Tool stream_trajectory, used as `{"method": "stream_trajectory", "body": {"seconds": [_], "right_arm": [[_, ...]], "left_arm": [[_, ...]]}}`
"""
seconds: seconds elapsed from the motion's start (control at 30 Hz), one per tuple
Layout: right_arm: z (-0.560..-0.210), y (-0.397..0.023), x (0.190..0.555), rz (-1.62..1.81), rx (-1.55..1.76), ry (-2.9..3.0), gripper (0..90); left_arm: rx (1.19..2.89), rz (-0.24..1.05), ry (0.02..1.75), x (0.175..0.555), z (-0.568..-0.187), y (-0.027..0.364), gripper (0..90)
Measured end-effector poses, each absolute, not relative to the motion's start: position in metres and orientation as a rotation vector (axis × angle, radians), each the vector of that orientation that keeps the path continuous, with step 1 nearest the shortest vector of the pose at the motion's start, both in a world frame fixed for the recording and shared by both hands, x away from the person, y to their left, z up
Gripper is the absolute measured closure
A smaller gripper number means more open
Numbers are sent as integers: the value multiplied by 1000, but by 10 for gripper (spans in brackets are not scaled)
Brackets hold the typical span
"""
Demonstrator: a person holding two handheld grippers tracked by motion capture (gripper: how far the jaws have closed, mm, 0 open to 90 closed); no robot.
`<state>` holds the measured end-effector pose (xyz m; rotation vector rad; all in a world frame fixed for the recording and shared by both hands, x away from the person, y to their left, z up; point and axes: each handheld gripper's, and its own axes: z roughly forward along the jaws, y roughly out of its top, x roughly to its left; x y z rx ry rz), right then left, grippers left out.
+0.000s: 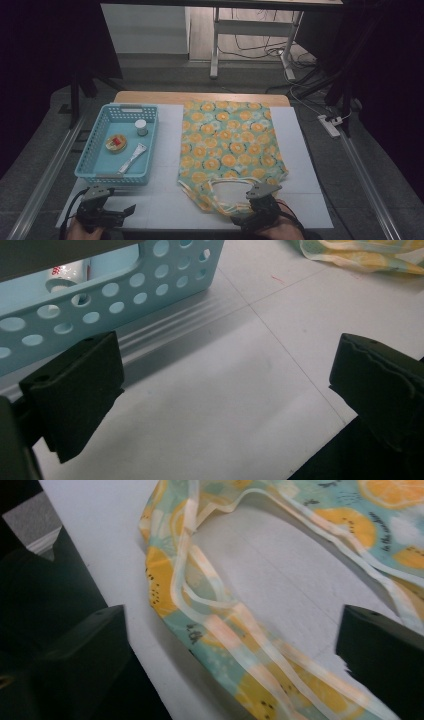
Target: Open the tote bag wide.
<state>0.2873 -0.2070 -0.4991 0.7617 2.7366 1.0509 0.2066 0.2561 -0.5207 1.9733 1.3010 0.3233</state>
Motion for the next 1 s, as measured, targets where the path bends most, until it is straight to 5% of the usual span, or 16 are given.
{"method": "stream_trajectory", "body": {"seconds": [0.13, 0.47, 1.0], "right_arm": [[-503, -203, 288, 1018, 711, 2777, 209], [-496, -206, 290, 1024, 656, 2807, 815], [-467, -207, 344, 1194, 781, 2806, 882]], "left_arm": [[1973, 322, 1301, 207, -521, 256, 14], [1970, 318, 1306, 207, -521, 257, 15], [1965, 312, 1312, 207, -521, 257, 17]]}}
